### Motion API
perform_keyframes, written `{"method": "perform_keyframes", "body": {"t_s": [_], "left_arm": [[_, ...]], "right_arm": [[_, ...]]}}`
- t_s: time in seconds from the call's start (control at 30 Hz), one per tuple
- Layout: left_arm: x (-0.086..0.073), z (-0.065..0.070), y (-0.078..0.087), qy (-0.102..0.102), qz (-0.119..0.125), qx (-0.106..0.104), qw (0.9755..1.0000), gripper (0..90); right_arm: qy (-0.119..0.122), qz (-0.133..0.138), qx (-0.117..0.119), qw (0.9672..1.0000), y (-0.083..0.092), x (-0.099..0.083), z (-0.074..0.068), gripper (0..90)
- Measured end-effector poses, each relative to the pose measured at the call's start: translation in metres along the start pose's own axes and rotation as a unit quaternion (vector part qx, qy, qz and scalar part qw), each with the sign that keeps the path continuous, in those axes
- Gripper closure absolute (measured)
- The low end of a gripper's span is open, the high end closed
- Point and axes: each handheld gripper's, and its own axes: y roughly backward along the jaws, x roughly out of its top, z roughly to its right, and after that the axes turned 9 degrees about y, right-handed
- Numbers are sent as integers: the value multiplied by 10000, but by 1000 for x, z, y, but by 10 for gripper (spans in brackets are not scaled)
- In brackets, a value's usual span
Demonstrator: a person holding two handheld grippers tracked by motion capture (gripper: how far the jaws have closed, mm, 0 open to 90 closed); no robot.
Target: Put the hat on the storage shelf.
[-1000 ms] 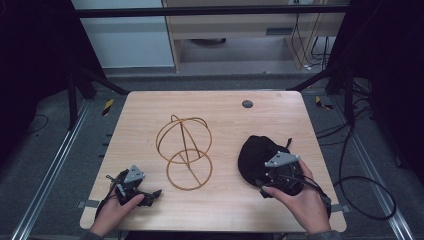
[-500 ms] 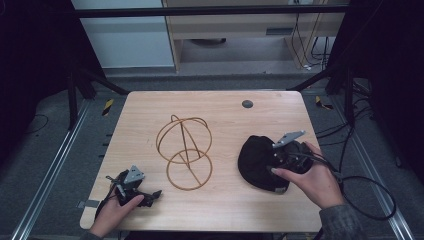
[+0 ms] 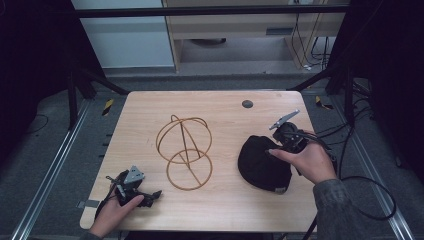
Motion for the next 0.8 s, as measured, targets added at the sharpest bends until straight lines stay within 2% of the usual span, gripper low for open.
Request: {"method": "perform_keyframes", "body": {"t_s": [0.13, 0.23, 0.37, 0.4, 0.47, 0.5, 0.53, 0.6, 0.63, 0.67, 0.73, 0.8], "left_arm": [[0, 0, 0, 2, 0, -1, 10000, 0], [0, 0, 0, -1, -2, -2, 10000, 0], [0, 0, 0, -4, -1, -7, 10000, 0], [0, 0, 0, -4, -1, -6, 10000, 0], [0, 0, 0, -4, 0, -6, 10000, 0], [0, 0, 0, -5, -2, -6, 10000, 0], [0, 0, 0, -5, -1, -7, 10000, 0], [0, 0, 0, -4, -1, -6, 10000, 0], [0, 0, 0, -7, -2, -7, 10000, 0], [0, 0, 0, -7, -2, -7, 10000, 0], [0, 0, 0, -7, -2, -9, 10000, 0], [0, 0, 0, -7, -3, -8, 10000, 0]], "right_arm": [[62, -84, 39, 9999, -8, 7, 1, 364], [12, -237, 75, 9997, -17, 9, 5, 366], [57, -404, 120, 9991, -30, 11, 7, 396], [93, -533, 133, 9984, -36, 12, 7, 427], [97, -606, 142, 9980, -38, 13, 7, 439], [113, -644, 186, 9977, -41, 13, 7, 467], [146, -656, 251, 9974, -43, 14, 8, 532], [115, -667, 270, 9973, -44, 14, 8, 559], [141, -697, 303, 9970, -45, 14, 8, 637], [141, -697, 303, 9970, -45, 14, 8, 637], [144, -707, 311, 9969, -45, 14, 9, 717], [104, -716, 337, 9968, -45, 13, 10, 742]]}}
